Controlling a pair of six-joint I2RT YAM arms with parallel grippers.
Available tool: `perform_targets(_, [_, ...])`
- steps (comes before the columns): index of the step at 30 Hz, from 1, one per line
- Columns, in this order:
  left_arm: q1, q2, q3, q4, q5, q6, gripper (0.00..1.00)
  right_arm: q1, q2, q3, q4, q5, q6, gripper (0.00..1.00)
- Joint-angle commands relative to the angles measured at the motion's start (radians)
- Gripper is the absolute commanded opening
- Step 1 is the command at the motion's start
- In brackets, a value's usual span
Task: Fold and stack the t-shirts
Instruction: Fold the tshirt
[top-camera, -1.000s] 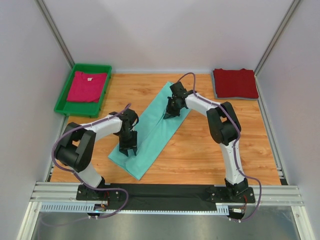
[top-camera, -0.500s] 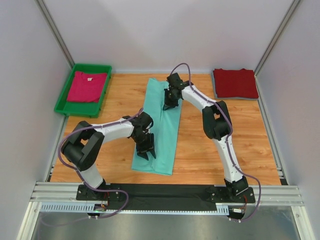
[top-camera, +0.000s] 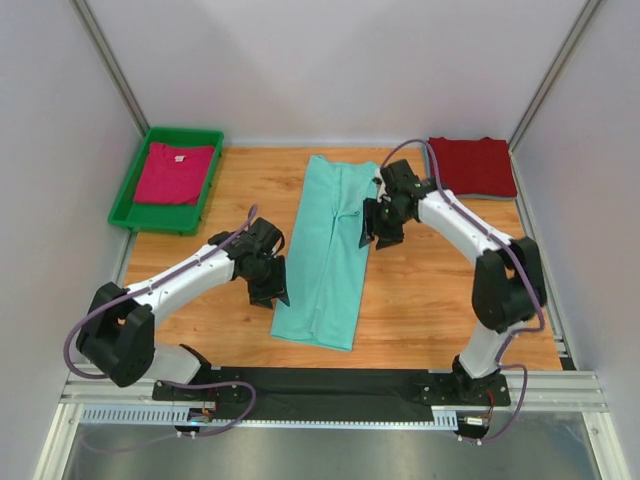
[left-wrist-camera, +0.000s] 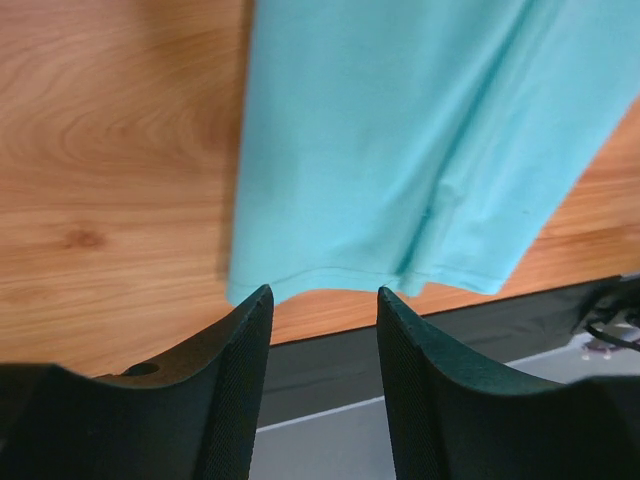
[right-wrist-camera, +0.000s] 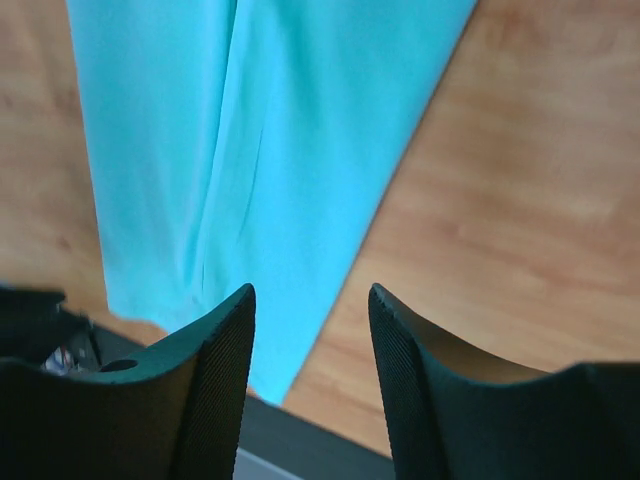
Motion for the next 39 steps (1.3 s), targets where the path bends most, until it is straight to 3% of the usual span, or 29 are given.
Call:
perform_targets(1, [0.013,0.044,-0.035,-0.028,-0.035,0.045,0.53,0.010,-0.180,-0.270,0.092,-0.168,0.056,0.51])
perform_targets(4, [0.014,0.088,-0.036,-0.014,-0.046,0.056,0.53,0.014,-0.316,-0.517,0.202,-0.301,0.152,0.53])
perform_targets(7, [0.017,0.122,-0.036,-0.011,-0.060,0.068,0.53,0.036,-0.439,-0.721,0.317,-0.332,0.232,0.54])
perform_targets(11, [0.017,0.137,-0.052,-0.013,-0.061,0.084,0.53,0.095,-0.473,-0.837,0.423,-0.368,0.289,0.55])
perform_targets(19, [0.017,0.151,-0.082,0.018,-0.042,0.116,0.52,0.210,-0.390,-0.943,0.563,-0.385,0.361,0.51])
perform_targets(35, [0.017,0.130,-0.151,0.055,-0.014,0.119,0.48,0.283,-0.284,-0.908,0.630,-0.385,0.421,0.48])
perform_targets(39, [0.017,0.134,-0.161,0.070,-0.003,0.122,0.44,0.286,-0.268,-0.912,0.635,-0.380,0.435,0.40])
